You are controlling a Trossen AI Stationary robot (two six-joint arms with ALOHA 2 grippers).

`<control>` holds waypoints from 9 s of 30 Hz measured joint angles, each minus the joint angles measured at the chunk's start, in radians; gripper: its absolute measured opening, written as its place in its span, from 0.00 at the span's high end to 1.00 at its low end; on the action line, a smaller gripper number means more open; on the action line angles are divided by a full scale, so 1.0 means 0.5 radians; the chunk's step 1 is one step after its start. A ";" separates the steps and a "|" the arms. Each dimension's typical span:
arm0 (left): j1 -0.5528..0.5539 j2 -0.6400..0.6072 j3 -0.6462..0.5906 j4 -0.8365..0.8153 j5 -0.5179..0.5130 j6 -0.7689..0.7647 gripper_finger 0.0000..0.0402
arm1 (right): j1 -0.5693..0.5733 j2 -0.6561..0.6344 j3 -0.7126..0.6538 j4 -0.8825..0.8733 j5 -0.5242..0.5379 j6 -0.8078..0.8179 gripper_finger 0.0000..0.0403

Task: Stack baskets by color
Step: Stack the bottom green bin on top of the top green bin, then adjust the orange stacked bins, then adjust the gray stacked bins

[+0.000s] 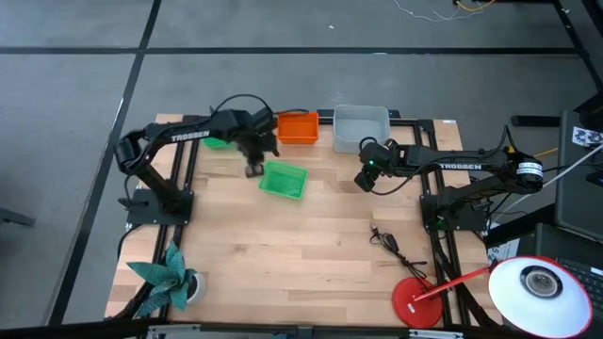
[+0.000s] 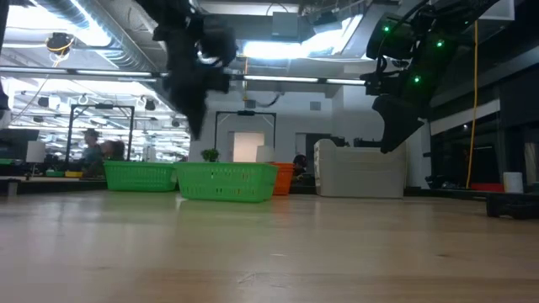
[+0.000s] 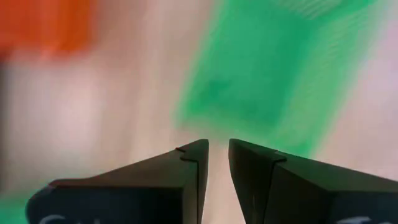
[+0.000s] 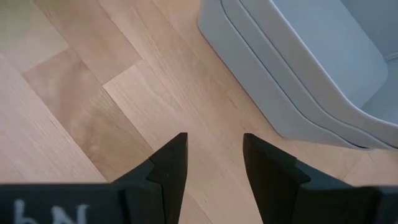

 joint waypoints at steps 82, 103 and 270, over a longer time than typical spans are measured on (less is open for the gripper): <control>0.481 0.159 0.092 -0.656 -1.031 0.062 1.00 | 0.000 0.001 -0.001 -0.030 -0.035 -0.014 0.61; 0.543 0.336 0.092 -0.603 -1.018 0.011 0.91 | 0.000 0.001 -0.001 -0.034 -0.035 -0.015 0.61; -0.416 -0.219 0.681 -1.046 -1.073 -1.098 0.81 | -0.575 1.286 1.353 0.118 -0.322 -0.321 0.70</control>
